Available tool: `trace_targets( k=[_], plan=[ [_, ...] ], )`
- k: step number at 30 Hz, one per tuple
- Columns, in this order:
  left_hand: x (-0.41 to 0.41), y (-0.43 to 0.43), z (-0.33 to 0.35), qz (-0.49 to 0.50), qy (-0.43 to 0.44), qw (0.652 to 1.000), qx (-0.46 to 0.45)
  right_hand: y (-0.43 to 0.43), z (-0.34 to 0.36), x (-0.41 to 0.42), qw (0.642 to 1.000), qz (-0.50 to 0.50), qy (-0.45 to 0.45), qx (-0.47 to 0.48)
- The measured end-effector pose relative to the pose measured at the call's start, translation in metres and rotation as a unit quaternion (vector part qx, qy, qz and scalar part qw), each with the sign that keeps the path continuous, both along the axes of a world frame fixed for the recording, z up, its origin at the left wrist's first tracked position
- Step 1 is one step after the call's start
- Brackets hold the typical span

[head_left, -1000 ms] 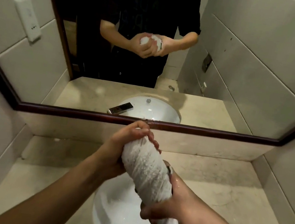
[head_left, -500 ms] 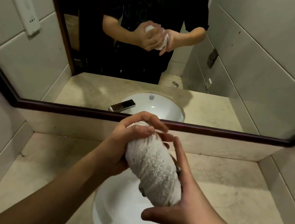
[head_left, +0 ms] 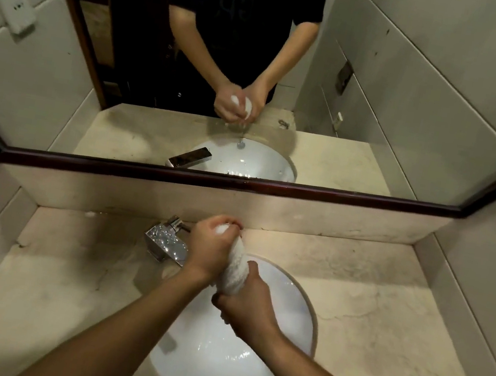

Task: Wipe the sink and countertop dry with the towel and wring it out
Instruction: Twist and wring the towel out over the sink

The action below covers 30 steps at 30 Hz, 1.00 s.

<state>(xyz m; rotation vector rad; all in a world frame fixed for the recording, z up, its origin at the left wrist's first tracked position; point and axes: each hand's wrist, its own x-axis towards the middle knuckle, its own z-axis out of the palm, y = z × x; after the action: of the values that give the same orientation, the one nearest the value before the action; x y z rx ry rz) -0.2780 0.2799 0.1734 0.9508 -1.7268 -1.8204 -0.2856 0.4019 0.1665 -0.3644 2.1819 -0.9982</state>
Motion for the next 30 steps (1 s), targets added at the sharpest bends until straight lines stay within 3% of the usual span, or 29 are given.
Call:
trace_targets(
  k=[12,25,27,30],
  plan=[
    [-0.004,0.009,-0.079,0.011,-0.111,0.994,0.011,0.014,-0.042,0.010,0.999,-0.009,0.016,0.040],
    [0.000,0.021,-0.050,0.026,-0.113,0.993,0.021,0.020,-0.043,0.013,0.999,-0.011,0.029,0.041],
    [0.003,0.020,-0.048,0.004,-0.114,0.992,0.060,0.023,-0.036,0.014,0.999,-0.012,0.007,0.044],
    [0.011,0.010,-0.034,-0.078,-0.095,0.978,0.171,0.030,-0.012,0.014,0.994,-0.017,-0.109,0.000]
  ],
)
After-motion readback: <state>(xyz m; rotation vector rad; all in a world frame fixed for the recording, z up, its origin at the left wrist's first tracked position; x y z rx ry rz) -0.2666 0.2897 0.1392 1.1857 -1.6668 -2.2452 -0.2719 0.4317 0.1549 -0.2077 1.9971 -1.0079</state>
